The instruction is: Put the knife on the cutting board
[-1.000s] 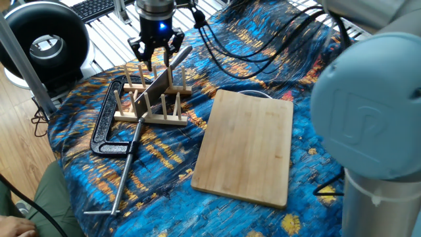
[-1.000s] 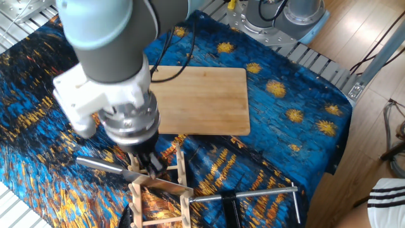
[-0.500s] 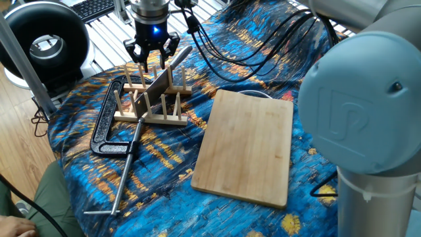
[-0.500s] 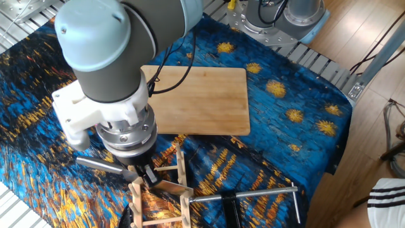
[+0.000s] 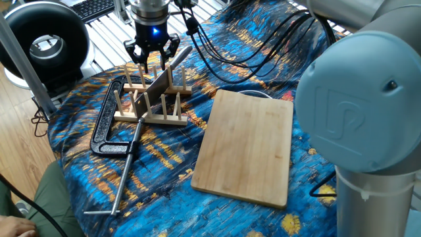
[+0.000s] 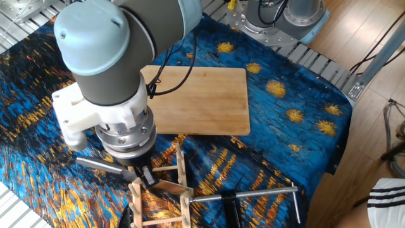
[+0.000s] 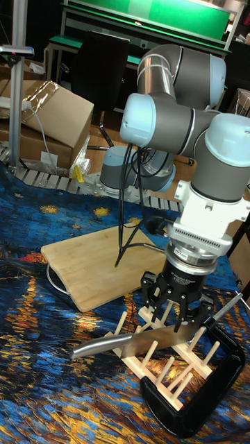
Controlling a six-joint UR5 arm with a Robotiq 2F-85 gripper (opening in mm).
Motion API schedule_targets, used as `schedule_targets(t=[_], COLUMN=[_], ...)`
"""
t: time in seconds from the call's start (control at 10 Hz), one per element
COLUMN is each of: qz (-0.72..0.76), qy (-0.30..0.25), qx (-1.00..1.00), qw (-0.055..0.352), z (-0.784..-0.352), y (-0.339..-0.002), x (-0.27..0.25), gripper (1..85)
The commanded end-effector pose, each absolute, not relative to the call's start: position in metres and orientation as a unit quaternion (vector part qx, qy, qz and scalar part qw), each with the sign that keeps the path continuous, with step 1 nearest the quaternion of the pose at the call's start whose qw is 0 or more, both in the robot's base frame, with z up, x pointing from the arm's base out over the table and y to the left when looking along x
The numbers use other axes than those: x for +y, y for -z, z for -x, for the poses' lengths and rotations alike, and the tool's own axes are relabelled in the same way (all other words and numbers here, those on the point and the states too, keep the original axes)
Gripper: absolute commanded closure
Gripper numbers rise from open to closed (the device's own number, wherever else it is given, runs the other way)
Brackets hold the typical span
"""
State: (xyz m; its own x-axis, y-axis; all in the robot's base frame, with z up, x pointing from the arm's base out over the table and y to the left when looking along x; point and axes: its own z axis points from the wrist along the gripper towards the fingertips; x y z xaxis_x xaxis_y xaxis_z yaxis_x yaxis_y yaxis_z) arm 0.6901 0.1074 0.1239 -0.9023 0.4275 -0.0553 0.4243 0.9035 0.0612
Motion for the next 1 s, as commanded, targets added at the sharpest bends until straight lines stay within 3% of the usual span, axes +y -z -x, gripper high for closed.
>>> schedule_targets(t=[0.0, 0.9], qz=[-0.268, -0.268], qy=[-0.010, -0.017], qx=[0.963, 0.962], qw=[0.037, 0.051], z=[-0.692, -0.688], y=[-0.122, -0.095], x=[0.096, 0.109], gripper=[48.0, 48.0])
